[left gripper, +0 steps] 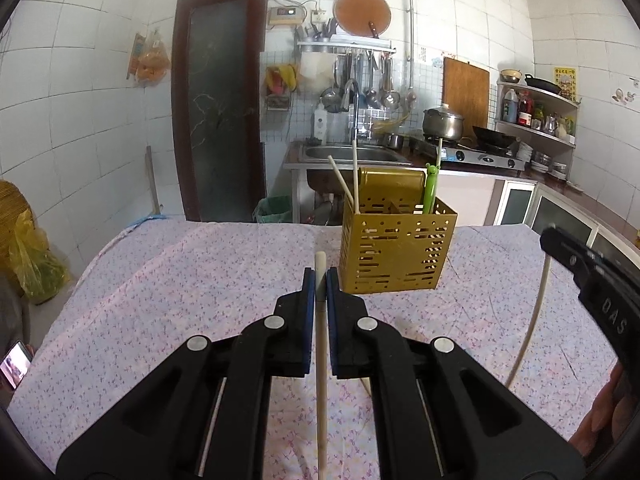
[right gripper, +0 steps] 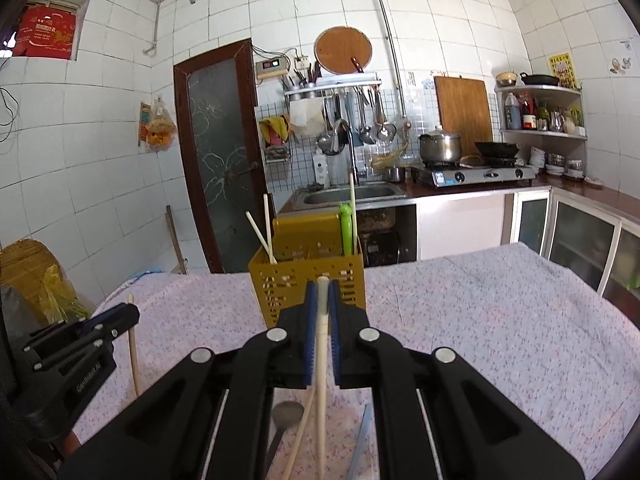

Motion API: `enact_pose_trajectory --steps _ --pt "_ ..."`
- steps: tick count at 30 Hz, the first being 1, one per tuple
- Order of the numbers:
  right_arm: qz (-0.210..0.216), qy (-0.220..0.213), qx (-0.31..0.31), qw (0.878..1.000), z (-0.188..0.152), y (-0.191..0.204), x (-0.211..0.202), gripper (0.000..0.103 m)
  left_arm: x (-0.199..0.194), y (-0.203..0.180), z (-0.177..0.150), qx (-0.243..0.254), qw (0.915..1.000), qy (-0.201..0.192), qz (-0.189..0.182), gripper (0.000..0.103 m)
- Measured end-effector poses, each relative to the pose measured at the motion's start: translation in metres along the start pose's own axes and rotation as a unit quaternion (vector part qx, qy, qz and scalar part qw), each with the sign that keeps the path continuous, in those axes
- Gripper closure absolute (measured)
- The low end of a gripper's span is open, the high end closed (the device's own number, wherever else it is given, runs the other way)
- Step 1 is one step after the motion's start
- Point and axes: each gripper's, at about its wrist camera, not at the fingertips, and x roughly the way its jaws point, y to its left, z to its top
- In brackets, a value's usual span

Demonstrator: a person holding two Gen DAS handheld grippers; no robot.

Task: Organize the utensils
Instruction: 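Lift both held chopsticks and carry them over the yellow holder, then lower both chopsticks into the holder and open both tools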

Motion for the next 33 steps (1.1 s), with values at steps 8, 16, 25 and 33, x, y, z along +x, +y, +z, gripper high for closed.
enact_pose_trajectory --steps 8,16,25,33 --pt "0.0 -0.009 -0.013 1.0 0.018 -0.002 0.01 0.097 0.002 0.004 0.013 -0.008 0.9999 -0.01 -0.004 0.099" --pt "-0.007 0.0 -0.024 1.0 0.025 -0.006 0.023 0.097 0.013 0.002 0.029 -0.01 0.9997 -0.019 -0.015 0.099" --pt "-0.017 -0.004 -0.023 1.0 0.04 -0.014 0.039 0.097 0.026 -0.005 0.056 -0.002 0.999 -0.037 -0.027 0.099" --pt "-0.02 -0.066 -0.024 0.997 0.106 -0.014 0.04 0.097 0.017 -0.024 0.13 -0.005 0.9923 -0.113 -0.051 0.099"
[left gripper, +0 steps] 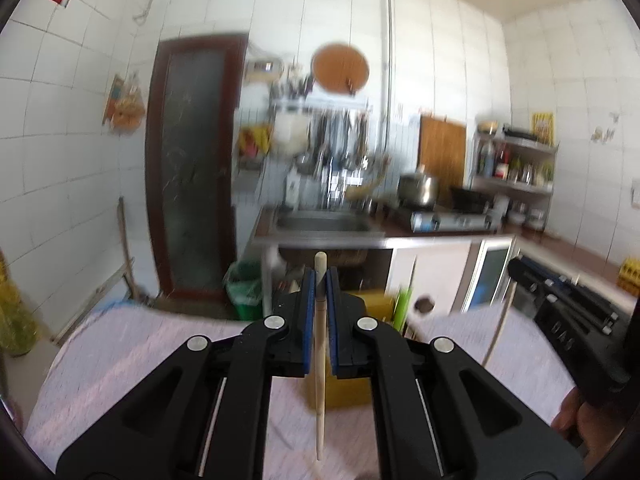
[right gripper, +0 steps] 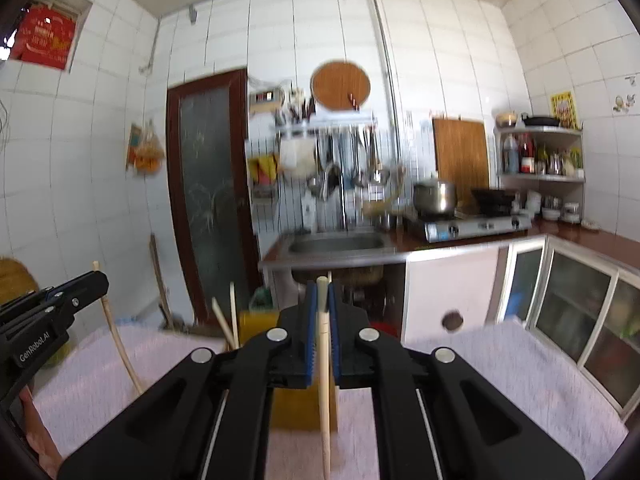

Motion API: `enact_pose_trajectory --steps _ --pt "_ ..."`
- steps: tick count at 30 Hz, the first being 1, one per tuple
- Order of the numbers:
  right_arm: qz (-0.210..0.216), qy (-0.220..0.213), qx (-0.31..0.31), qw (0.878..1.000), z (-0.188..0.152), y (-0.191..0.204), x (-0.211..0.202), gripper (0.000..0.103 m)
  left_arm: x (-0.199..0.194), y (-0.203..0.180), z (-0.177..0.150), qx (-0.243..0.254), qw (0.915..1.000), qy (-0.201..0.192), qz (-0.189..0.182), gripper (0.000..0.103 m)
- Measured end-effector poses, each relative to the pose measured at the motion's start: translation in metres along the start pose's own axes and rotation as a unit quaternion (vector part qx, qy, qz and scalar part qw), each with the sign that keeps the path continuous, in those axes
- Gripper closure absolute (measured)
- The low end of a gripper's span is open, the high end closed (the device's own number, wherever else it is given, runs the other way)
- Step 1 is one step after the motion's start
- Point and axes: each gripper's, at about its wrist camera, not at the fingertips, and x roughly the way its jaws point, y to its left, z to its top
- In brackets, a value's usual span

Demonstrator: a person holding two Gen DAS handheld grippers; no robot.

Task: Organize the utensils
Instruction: 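Lower both chopsticks into the holder and open both tools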

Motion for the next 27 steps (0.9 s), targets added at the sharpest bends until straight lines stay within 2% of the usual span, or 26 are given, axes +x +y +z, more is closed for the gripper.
enact_pose_trajectory --steps 6,11,14,19,23,26,27 --pt "0.001 -0.046 0.001 0.999 0.048 0.004 0.029 0.097 0.021 -0.014 0.05 -0.009 0.9974 -0.071 -0.004 0.099" --pt "0.008 -0.063 0.001 0.998 0.063 0.01 0.066 0.097 0.062 -0.02 0.059 -0.004 0.996 -0.089 -0.002 0.099" --pt "0.01 -0.051 -0.005 0.999 0.051 0.012 0.093 0.097 0.096 -0.018 0.045 -0.011 0.9977 -0.067 -0.004 0.099" --pt "0.012 -0.005 -0.004 1.0 0.009 0.006 0.133 0.097 0.147 -0.011 0.0 -0.022 0.9997 -0.014 -0.002 0.099" --pt "0.013 0.036 0.003 0.999 -0.014 -0.002 0.15 0.097 0.161 -0.002 -0.018 -0.03 0.9995 0.014 0.001 0.099" --pt "0.007 0.046 -0.002 0.999 -0.016 -0.007 0.145 0.095 0.155 0.005 -0.016 -0.032 0.9992 0.023 0.003 0.098" --pt "-0.002 0.047 -0.006 0.999 -0.013 -0.009 0.139 0.081 0.148 0.008 -0.013 -0.033 0.9992 0.024 0.003 0.094"
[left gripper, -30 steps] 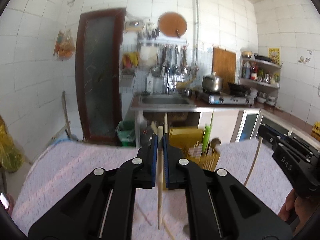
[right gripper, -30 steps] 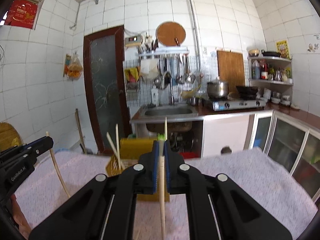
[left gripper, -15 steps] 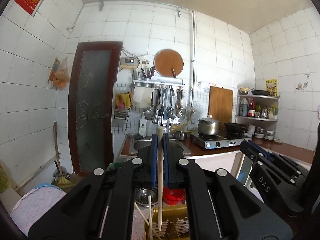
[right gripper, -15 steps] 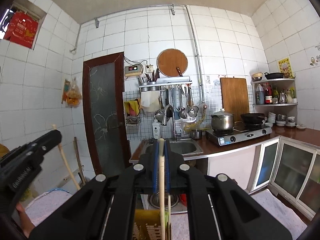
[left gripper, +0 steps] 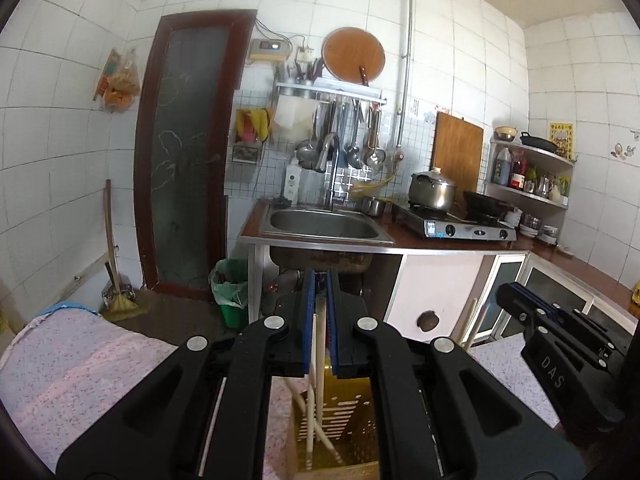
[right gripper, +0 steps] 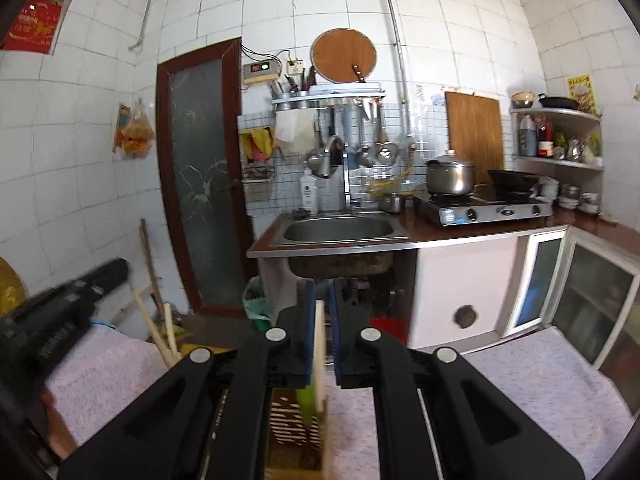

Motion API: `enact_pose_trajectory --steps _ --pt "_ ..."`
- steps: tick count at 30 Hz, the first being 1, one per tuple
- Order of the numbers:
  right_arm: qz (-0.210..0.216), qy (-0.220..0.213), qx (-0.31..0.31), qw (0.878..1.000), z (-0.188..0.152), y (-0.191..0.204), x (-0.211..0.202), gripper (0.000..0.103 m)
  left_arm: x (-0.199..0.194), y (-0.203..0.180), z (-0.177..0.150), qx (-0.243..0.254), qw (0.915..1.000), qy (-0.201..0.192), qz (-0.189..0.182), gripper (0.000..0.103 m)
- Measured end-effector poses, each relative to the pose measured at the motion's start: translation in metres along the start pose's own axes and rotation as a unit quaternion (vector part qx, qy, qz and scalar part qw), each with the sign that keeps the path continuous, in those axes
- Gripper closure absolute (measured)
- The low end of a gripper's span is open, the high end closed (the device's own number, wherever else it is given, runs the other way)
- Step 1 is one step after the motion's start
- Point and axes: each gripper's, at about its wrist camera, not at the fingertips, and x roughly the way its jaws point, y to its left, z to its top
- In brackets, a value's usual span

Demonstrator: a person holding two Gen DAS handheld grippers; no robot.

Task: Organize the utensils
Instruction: 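Lower both chopsticks into the holder and open both tools, then close the left tool on a chopstick while the right tool closes on the grey spatula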

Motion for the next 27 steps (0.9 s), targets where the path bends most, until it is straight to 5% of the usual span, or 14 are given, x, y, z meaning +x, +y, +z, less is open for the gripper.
enact_pose_trajectory --steps 1,2,8,17,27 --pt "-0.003 0.0 0.002 1.0 0.002 -0.002 -0.006 0.048 -0.006 0.002 0.003 -0.001 1.0 0.005 0.0 0.078" --pt "-0.005 -0.004 0.007 1.0 0.005 -0.006 -0.012 0.034 -0.012 0.004 0.005 -0.001 1.0 0.009 0.001 0.055" --pt "-0.026 -0.02 0.018 0.999 0.011 -0.021 -0.068 0.019 -0.072 0.025 0.013 -0.007 0.9997 0.009 0.022 0.012" --pt "-0.054 0.038 -0.003 0.998 -0.052 -0.03 -0.116 0.011 -0.121 0.033 -0.039 0.022 0.9956 0.066 0.063 0.005" --pt "-0.068 0.157 -0.01 0.985 -0.144 -0.027 -0.121 0.01 -0.114 0.043 -0.129 0.008 0.9822 0.17 0.08 0.005"
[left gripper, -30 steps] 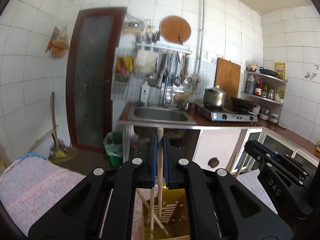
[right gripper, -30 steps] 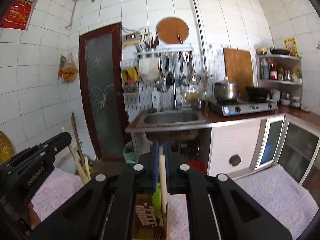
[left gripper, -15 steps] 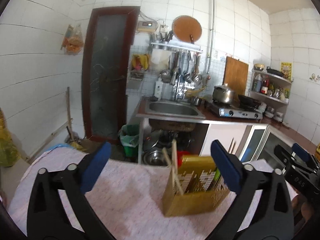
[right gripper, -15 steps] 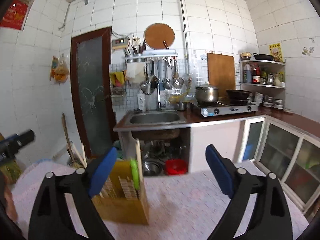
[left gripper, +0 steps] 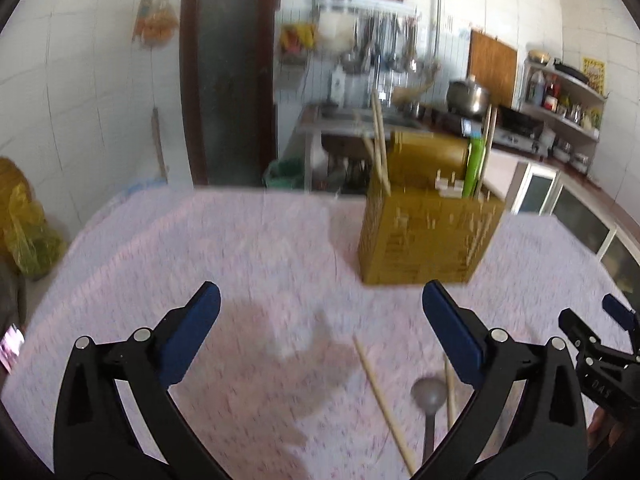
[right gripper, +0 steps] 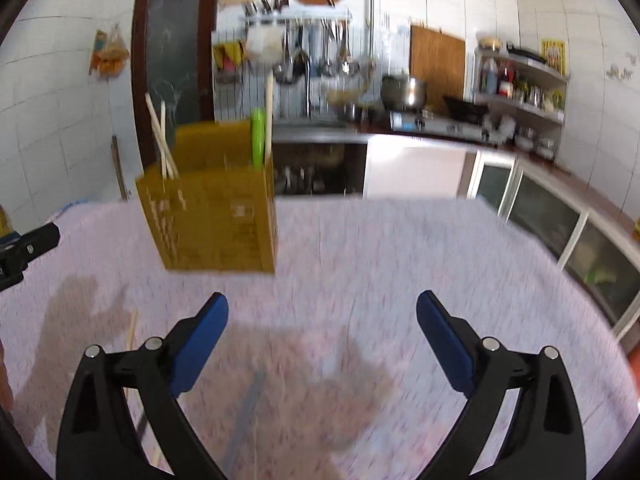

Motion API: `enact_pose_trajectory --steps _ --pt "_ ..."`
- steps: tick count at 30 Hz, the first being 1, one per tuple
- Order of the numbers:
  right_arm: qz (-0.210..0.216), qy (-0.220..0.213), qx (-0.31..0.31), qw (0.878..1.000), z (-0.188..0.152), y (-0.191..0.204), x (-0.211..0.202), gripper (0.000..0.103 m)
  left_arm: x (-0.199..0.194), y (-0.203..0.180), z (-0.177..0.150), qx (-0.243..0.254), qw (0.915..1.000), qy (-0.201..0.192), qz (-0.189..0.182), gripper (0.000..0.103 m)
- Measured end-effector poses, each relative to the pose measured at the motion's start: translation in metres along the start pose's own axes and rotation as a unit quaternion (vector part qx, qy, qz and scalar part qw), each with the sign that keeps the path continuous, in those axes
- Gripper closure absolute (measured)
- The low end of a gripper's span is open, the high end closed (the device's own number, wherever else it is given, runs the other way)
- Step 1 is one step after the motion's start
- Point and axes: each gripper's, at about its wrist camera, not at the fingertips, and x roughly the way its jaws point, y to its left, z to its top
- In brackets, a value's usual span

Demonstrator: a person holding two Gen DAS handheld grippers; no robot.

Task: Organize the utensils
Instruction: 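Close the left tool on a chopstick while the right tool closes on the grey spatula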

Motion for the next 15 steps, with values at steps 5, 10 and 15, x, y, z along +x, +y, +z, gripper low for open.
enact_pose_trajectory --steps 5,10,15 --pt "-0.004 0.036 0.014 0.999 -0.025 0.001 0.017 0.01 0.023 0.0 -0.023 -0.009 0.9993 0.032 0.014 0.005" --pt "-0.003 0.066 0.021 0.998 -0.039 0.003 0.029 0.01 0.044 0.004 -0.045 -0.029 0.9976 0.056 0.028 0.005" --pt "-0.023 0.085 -0.005 0.996 -0.047 0.015 0.039 0.01 0.057 -0.005 -0.048 -0.008 0.9964 0.08 0.026 0.005"
